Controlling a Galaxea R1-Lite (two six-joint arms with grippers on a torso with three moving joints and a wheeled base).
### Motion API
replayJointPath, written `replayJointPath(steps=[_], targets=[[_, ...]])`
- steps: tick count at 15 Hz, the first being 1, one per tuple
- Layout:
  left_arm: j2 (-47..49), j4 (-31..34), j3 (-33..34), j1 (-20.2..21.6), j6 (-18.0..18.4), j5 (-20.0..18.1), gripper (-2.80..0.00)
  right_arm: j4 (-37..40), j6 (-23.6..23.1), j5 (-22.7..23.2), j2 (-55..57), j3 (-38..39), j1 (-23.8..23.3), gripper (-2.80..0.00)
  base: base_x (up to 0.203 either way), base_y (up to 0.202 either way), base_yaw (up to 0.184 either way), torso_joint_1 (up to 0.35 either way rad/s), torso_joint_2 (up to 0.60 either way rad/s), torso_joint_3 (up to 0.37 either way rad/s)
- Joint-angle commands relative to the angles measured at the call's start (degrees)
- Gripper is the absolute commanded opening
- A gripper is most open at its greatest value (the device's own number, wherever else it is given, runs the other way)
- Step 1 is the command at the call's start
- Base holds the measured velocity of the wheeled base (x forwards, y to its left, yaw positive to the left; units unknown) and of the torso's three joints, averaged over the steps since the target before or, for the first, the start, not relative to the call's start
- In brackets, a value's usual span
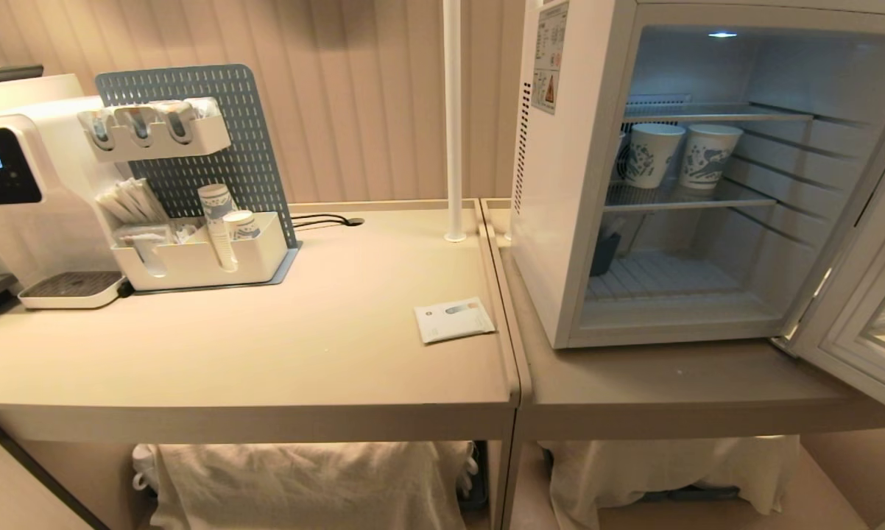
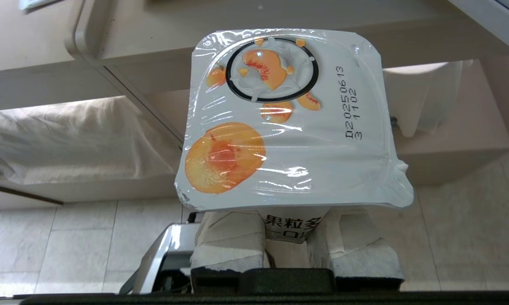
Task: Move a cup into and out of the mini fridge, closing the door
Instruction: Put the yoghurt in the freezer
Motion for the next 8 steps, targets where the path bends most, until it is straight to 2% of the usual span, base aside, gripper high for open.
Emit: replayJointPath(steps=[1,8], targets=[[0.0,0.0,0.01,0.01,-0.04,0.04,-2.8,0.11,0.52,-0.06,10.73,-2.32,0.05,-2.8,0.0,0.0,0.0,0.0,0.0,0.0],[0.0,0.0,0.01,-0.01,-0.04,0.04,-2.8,-0.97,1.89,0.35,29.11,-8.77,0.07,-2.8,0.0,0.0,0.0,0.0,0.0,0.0]])
